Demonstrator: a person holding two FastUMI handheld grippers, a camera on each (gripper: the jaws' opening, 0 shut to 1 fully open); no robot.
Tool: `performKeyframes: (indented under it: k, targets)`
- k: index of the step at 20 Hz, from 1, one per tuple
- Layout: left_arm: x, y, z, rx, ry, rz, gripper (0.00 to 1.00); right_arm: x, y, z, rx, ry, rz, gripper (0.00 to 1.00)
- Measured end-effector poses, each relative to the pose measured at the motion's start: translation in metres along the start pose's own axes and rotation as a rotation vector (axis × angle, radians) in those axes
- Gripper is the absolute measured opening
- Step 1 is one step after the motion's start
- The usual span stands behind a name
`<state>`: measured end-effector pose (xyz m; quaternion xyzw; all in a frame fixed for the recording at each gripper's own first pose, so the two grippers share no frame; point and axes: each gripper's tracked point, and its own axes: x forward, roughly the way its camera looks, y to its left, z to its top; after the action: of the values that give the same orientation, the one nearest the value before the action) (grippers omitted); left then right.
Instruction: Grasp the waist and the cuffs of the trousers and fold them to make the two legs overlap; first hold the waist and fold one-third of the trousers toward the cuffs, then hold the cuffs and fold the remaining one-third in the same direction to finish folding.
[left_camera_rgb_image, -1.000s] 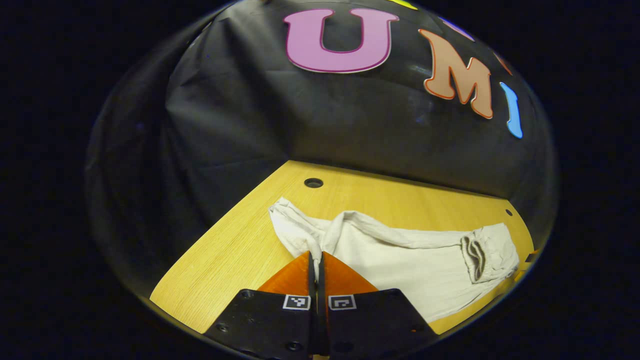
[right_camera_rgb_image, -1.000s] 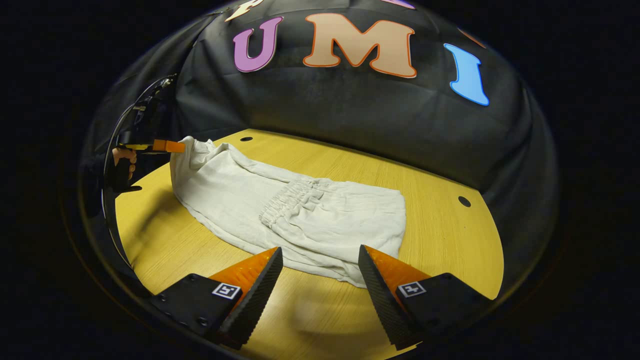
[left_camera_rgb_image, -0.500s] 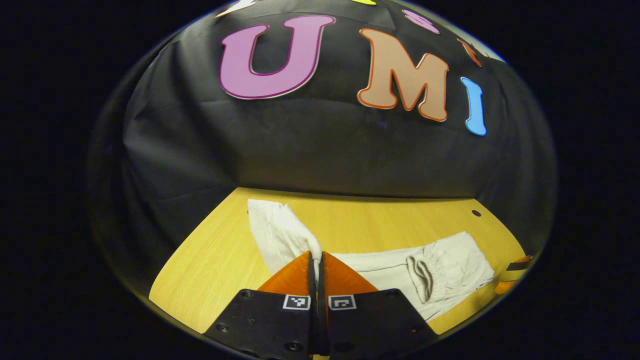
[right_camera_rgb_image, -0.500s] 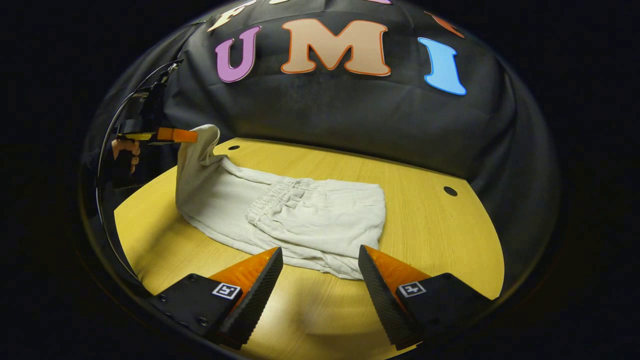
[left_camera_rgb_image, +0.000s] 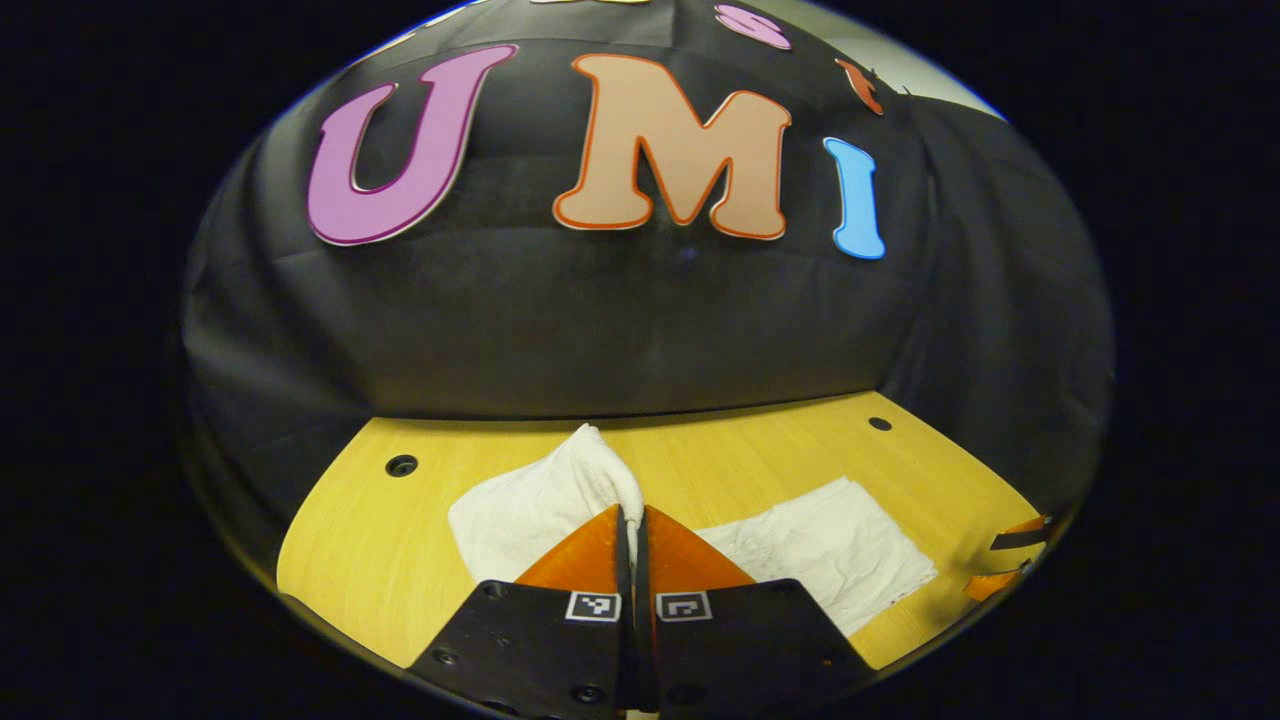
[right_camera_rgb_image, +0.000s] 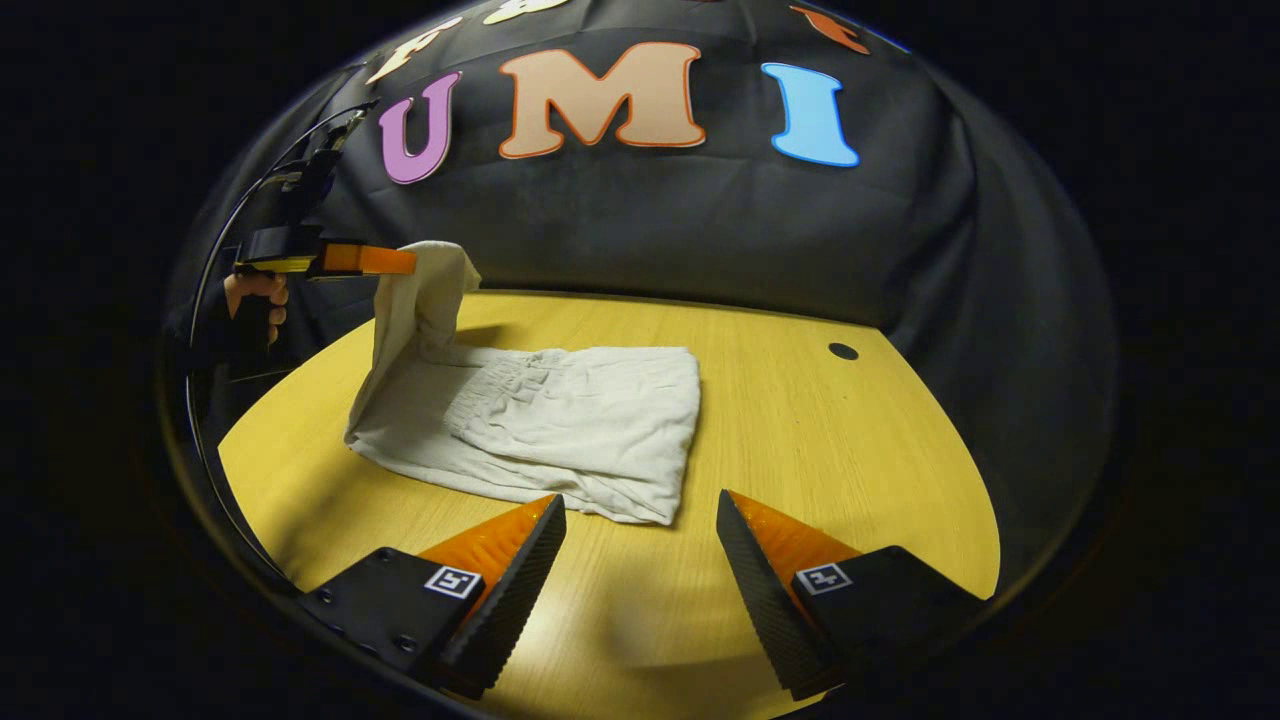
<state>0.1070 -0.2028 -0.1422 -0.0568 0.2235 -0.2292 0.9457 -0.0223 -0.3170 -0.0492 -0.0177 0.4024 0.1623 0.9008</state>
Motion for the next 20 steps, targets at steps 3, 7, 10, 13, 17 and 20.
performKeyframes:
  k: [3,7,10,13,17,20]
  targets:
    - [0.009,-0.031,0.004,0.016,-0.003,-0.053,0.00,-0.007,-0.013,-0.007,0.021,0.001,-0.023,0.98]
    - [0.021,-0.077,0.006,0.050,-0.002,-0.121,0.00,-0.014,-0.027,-0.016,0.036,0.008,-0.042,0.99]
    - [0.027,-0.114,0.004,0.058,0.004,-0.175,0.00,-0.018,-0.039,-0.020,0.039,0.011,-0.052,0.98]
    - [0.031,-0.149,-0.003,0.064,0.023,-0.225,0.00,-0.024,-0.053,-0.023,0.051,0.007,-0.068,0.98]
    - [0.036,-0.191,-0.018,0.063,0.062,-0.273,0.00,-0.030,-0.065,-0.024,0.086,0.001,-0.077,0.99]
    - [0.039,-0.216,-0.042,0.077,0.109,-0.285,0.00,-0.035,-0.073,-0.025,0.095,-0.011,-0.065,0.98]
